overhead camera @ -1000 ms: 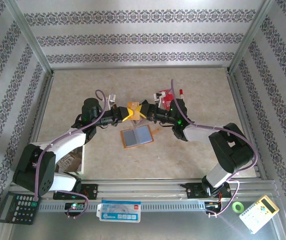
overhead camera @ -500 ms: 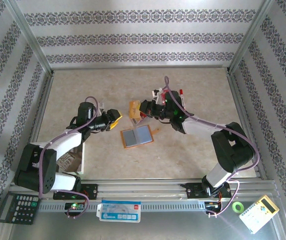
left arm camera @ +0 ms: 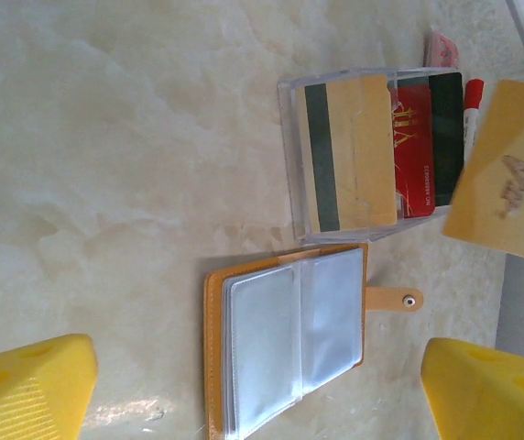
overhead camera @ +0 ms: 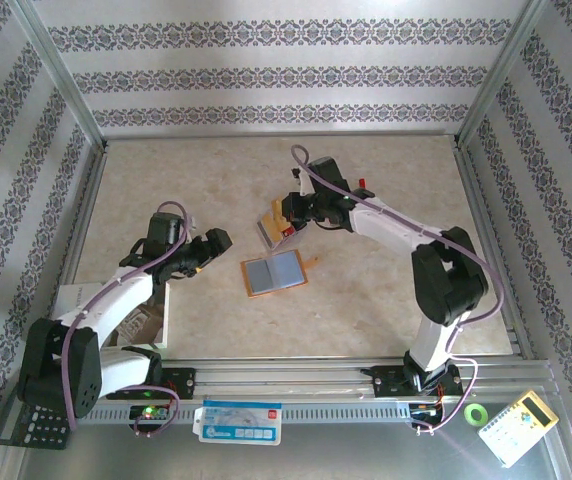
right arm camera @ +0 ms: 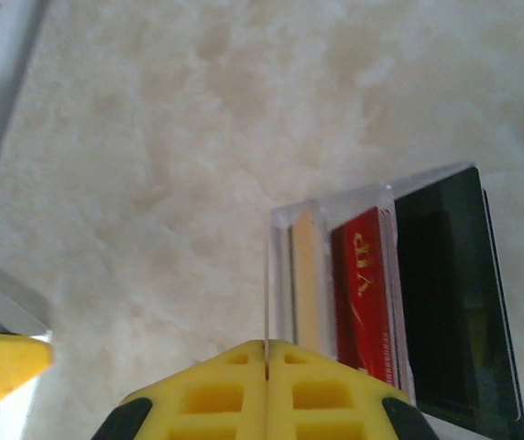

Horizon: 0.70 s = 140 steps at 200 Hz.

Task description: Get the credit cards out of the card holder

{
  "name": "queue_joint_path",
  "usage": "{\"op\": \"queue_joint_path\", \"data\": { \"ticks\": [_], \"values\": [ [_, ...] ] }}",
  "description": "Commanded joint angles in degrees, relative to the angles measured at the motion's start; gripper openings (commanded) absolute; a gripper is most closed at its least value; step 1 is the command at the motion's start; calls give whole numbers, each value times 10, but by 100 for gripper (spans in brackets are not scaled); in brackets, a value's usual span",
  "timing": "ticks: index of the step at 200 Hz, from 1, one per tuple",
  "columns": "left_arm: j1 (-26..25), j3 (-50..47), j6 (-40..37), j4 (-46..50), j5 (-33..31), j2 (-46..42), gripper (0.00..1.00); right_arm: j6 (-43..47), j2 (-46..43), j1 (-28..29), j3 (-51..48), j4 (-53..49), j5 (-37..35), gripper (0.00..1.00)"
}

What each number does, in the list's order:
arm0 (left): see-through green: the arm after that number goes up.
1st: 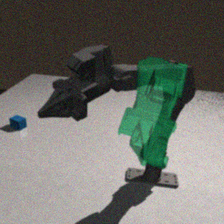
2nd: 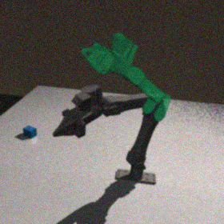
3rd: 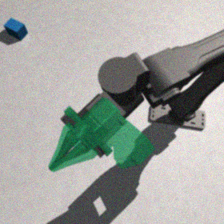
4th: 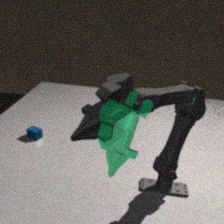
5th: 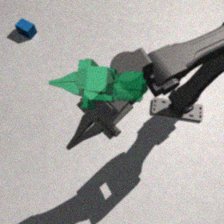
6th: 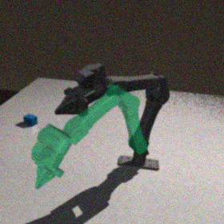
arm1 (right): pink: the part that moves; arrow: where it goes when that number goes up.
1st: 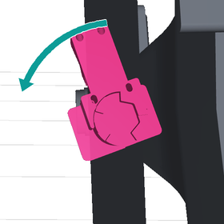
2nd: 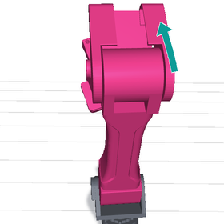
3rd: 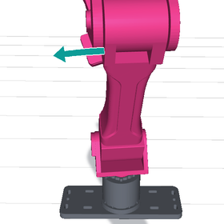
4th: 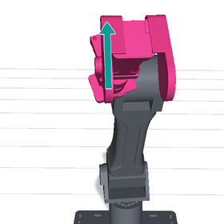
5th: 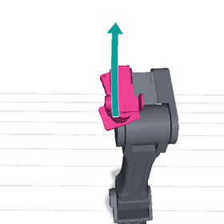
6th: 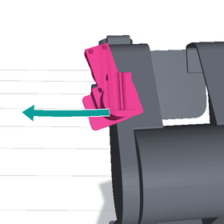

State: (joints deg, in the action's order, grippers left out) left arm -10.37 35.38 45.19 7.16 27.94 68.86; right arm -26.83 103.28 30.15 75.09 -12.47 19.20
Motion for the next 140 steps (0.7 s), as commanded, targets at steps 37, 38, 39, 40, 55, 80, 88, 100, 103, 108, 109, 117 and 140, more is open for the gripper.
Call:
{"op": "queue_joint_path", "data": {
  "ticks": [37,38,39,40,55,80,88,100,103,108,109,117,140],
  "values": [
    [8,4,-32,25,2,-12,100,46,56,19,61,-58,-11,0],
    [8,4,-31,25,2,-12,100,46,57,19,62,-58,-11,0],
    [8,4,-32,25,3,-12,100,47,58,19,62,-59,-11,0],
    [8,4,-32,24,3,-12,100,47,58,20,63,-59,-11,0],
    [8,3,-31,23,7,-9,100,49,69,22,73,-63,-10,0],
    [8,3,-30,21,11,-6,100,54,83,25,88,-72,-20,0],
    [8,4,-30,21,11,-6,100,56,86,25,93,-74,-20,0],
    [8,3,-30,21,11,-5,100,59,92,25,103,-78,-19,0],
    [8,3,-30,21,11,-5,100,59,94,25,105,-81,-20,0],
    [8,3,-31,21,10,-3,100,60,96,25,108,-82,-21,0],
    [8,4,-31,22,11,-2,100,61,97,25,109,-82,-21,0],
    [8,5,-31,24,11,-1,100,63,100,25,113,-85,-24,1],
    [8,5,-33,26,9,1,100,71,107,25,118,-94,-35,1]
  ]
}}
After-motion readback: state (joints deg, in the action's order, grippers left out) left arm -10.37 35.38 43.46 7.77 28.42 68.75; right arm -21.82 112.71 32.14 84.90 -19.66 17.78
